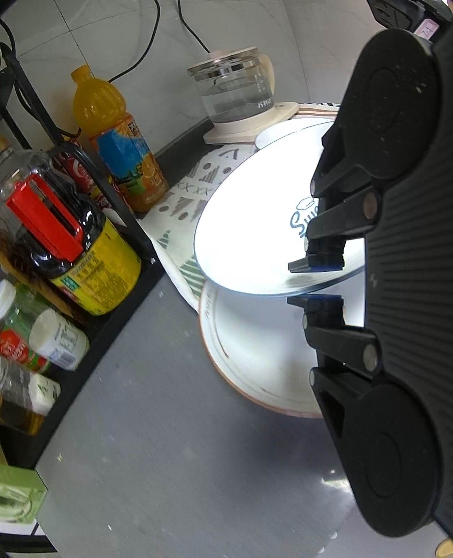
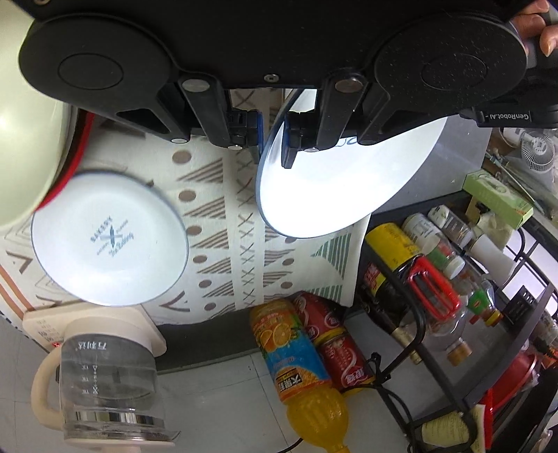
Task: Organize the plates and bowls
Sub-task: 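Lift the 'Sweet' plate and carry it over the flower plate with both tools, then lower the 'Sweet' plate onto the flower plate and open the left tool, then open the right tool and withdraw both tools from the plate stack, then move both tools to the white 'BAKERY' plate and grasp its rim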
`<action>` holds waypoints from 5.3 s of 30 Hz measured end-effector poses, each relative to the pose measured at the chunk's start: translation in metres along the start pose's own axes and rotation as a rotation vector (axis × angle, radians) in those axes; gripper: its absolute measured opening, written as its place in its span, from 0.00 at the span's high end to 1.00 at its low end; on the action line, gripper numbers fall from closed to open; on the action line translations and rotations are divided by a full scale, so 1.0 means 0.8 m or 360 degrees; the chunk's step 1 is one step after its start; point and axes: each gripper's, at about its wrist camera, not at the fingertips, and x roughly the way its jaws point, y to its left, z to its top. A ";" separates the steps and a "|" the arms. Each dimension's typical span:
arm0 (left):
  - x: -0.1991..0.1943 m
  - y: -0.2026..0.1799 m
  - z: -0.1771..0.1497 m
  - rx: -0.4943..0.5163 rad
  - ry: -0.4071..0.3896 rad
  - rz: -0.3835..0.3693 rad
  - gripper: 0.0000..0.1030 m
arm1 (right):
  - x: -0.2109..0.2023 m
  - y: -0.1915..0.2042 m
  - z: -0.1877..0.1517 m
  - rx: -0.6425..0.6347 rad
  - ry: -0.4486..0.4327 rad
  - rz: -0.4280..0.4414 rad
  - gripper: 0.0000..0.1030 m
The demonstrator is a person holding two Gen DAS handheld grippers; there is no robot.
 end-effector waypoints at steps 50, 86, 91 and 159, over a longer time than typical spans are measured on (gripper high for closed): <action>0.012 0.050 -0.024 -0.0074 0.0054 0.0155 0.91 | 0.025 0.008 -0.036 0.0012 0.0124 -0.0009 0.93; -0.015 0.049 0.003 0.0034 0.0024 0.0404 0.59 | 0.051 0.026 -0.030 -0.0045 0.0147 -0.0064 0.92; -0.008 0.052 0.004 0.0018 0.0010 0.0404 0.60 | 0.061 0.025 -0.031 -0.0055 0.0198 -0.0109 0.89; 0.002 -0.105 0.010 0.0374 0.0114 0.0155 0.32 | -0.072 -0.001 0.083 -0.0117 -0.0052 -0.0176 0.05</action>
